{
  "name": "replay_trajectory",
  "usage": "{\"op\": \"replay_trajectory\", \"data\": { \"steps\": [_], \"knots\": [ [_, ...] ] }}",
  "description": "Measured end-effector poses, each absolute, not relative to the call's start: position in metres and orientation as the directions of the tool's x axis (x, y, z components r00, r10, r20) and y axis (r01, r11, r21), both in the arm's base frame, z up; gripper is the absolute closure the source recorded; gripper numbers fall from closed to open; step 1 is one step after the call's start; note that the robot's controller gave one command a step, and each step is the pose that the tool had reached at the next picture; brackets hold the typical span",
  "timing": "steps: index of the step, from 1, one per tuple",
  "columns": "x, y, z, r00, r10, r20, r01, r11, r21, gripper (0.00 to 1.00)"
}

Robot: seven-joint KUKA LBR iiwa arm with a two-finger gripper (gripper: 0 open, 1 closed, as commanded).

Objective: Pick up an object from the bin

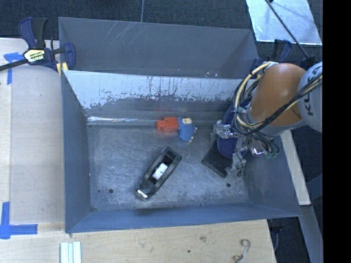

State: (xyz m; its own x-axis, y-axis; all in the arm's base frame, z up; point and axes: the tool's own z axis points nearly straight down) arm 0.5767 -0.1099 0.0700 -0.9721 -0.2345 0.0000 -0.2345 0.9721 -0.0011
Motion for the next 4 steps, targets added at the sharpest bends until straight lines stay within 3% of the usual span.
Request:
{"op": "replay_trajectory", "data": {
  "steps": [1,2,3,4],
  "knots": [
    [0.58,-0.143,0.07,-0.922,-0.387,-0.004,-0.387,0.922,-0.003,0.0],
    [0.58,-0.141,0.071,-0.922,-0.388,-0.006,-0.388,0.922,-0.002,1.0],
    [0.551,-0.124,0.19,-0.935,-0.356,-0.009,-0.356,0.935,-0.005,1.0],
    [0.547,-0.148,0.268,-0.995,-0.102,-0.009,-0.102,0.995,-0.004,1.0]
  ]
}}
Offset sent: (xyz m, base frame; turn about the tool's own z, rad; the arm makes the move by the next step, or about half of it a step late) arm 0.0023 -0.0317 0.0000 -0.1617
